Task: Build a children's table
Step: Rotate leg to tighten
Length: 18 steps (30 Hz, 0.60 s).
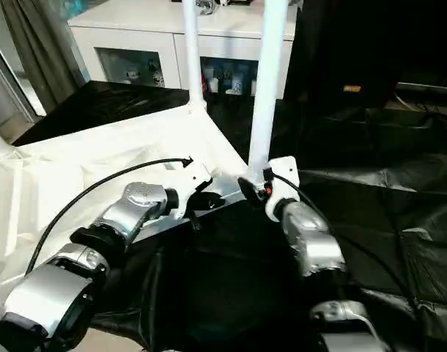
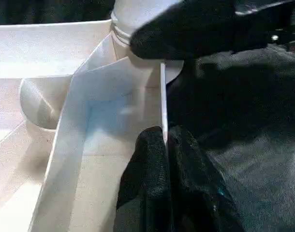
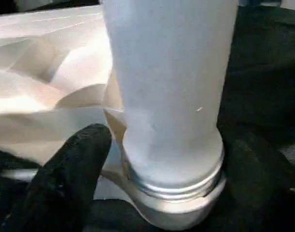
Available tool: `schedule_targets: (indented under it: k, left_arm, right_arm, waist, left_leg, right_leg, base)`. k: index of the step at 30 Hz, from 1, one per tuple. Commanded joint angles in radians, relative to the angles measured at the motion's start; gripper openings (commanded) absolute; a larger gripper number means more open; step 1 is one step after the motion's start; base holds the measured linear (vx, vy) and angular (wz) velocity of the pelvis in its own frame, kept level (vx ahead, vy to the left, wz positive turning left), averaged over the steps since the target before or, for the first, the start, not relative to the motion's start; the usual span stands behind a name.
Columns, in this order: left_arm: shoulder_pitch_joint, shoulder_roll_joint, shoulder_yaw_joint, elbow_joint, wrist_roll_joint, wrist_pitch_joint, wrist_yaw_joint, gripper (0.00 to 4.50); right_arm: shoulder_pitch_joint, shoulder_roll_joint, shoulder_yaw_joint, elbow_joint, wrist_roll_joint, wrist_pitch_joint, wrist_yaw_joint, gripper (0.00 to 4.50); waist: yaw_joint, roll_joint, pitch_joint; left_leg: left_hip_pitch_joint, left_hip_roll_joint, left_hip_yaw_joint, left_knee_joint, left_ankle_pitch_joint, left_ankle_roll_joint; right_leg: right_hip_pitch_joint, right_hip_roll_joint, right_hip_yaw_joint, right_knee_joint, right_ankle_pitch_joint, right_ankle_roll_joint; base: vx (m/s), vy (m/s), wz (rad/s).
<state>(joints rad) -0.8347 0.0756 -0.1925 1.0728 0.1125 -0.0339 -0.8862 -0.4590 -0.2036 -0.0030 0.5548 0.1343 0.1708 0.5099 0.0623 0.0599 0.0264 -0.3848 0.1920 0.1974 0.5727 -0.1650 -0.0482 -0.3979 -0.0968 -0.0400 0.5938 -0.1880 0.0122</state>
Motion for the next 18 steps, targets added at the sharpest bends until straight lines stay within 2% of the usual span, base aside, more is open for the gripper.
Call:
schedule_targets:
  k: [1, 2, 4, 5, 7, 8, 10, 16, 18]
  left_arm:
    - [0.017, -0.018, -0.028, -0.056, -0.037, -0.078, -0.148, 0.0]
    - [0.017, -0.018, -0.028, -0.056, -0.037, -0.078, -0.148, 0.0]
    - [0.041, 0.027, -0.041, -0.089, -0.054, -0.088, -0.277, 0.0]
    - [0.041, 0.028, -0.041, -0.09, -0.054, -0.088, -0.281, 0.0]
    - [0.054, 0.062, -0.047, -0.119, -0.072, -0.075, -0.373, 0.0]
    - [0.057, 0.071, -0.048, -0.125, -0.075, -0.072, -0.395, 0.0]
    - [0.064, 0.091, -0.052, -0.141, -0.085, -0.063, -0.451, 0.0]
    - [0.086, 0.132, -0.056, -0.19, -0.097, -0.031, -0.551, 0.0]
    - [0.088, 0.139, -0.054, -0.196, -0.1, -0.028, -0.56, 0.0]
  right_arm:
    - [0.028, -0.01, 0.102, -0.025, 0.011, 0.027, 0.162, 3.9]
    - [0.028, -0.01, 0.102, -0.025, 0.011, 0.027, 0.162, 3.9]
    - [0.051, -0.085, 0.092, -0.095, 0.051, 0.044, 0.29, 3.9]
    - [0.052, -0.087, 0.092, -0.097, 0.053, 0.045, 0.294, 3.9]
    - [0.081, -0.152, 0.097, -0.168, 0.087, 0.064, 0.402, 3.9]
    - [0.089, -0.169, 0.099, -0.186, 0.095, 0.07, 0.43, 3.9]
    - [0.104, -0.206, 0.103, -0.219, 0.109, 0.075, 0.486, 3.9]
    - [0.135, -0.277, 0.113, -0.274, 0.131, 0.101, 0.598, 3.9]
    - [0.141, -0.286, 0.114, -0.283, 0.134, 0.106, 0.61, 3.58]
  waist:
    - [0.004, -0.02, -0.049]
    - [0.006, -0.02, -0.049]
    - [0.013, -0.019, -0.051]
    - [0.016, -0.019, -0.051]
    - [0.022, -0.018, -0.052]
    - [0.033, -0.019, -0.054]
    - [0.041, -0.018, -0.052]
    - [0.05, -0.02, -0.048]
    - [0.05, -0.021, -0.048]
  left_leg:
    - [0.012, 0.028, -0.016, -0.065, -0.262, 0.058]
    - [0.011, 0.029, -0.016, -0.064, -0.257, 0.062]
    - [0.012, 0.032, -0.013, -0.06, -0.23, 0.083]
    - [0.012, 0.033, -0.013, -0.06, -0.223, 0.088]
    - [0.015, 0.035, -0.011, -0.057, -0.211, 0.096]
    - [0.018, 0.039, -0.01, -0.055, -0.202, 0.102]
    - [0.015, 0.04, -0.01, -0.057, -0.196, 0.109]
    - [0.019, 0.041, -0.01, -0.06, -0.231, 0.082]
    - [0.017, 0.041, -0.011, -0.061, -0.231, 0.074]
  right_leg:
    - [0.045, -0.043, 0.02, -0.079, -0.194, -0.206]
    - [0.046, -0.045, 0.021, -0.078, -0.184, -0.209]
    - [0.047, -0.043, 0.02, -0.074, -0.146, -0.226]
    - [0.046, -0.044, 0.02, -0.072, -0.134, -0.231]
    - [0.043, -0.043, 0.02, -0.069, -0.108, -0.249]
    - [0.043, -0.045, 0.022, -0.065, -0.09, -0.256]
    - [0.043, -0.045, 0.021, -0.062, -0.077, -0.259]
    - [0.039, -0.047, 0.024, -0.069, -0.16, -0.248]
    - [0.04, -0.048, 0.023, -0.069, -0.168, -0.243]
  base:
    - [0.0, 0.0, 0.0]
    - [0.0, 0.0, 0.0]
    - [0.0, 0.0, 0.0]
    - [0.0, 0.0, 0.0]
    - [0.0, 0.0, 0.0]
    - [0.0, 0.0, 0.0]
    - [0.0, 0.0, 0.0]
    - [0.0, 0.0, 0.0]
    - [0.0, 0.0, 0.0]
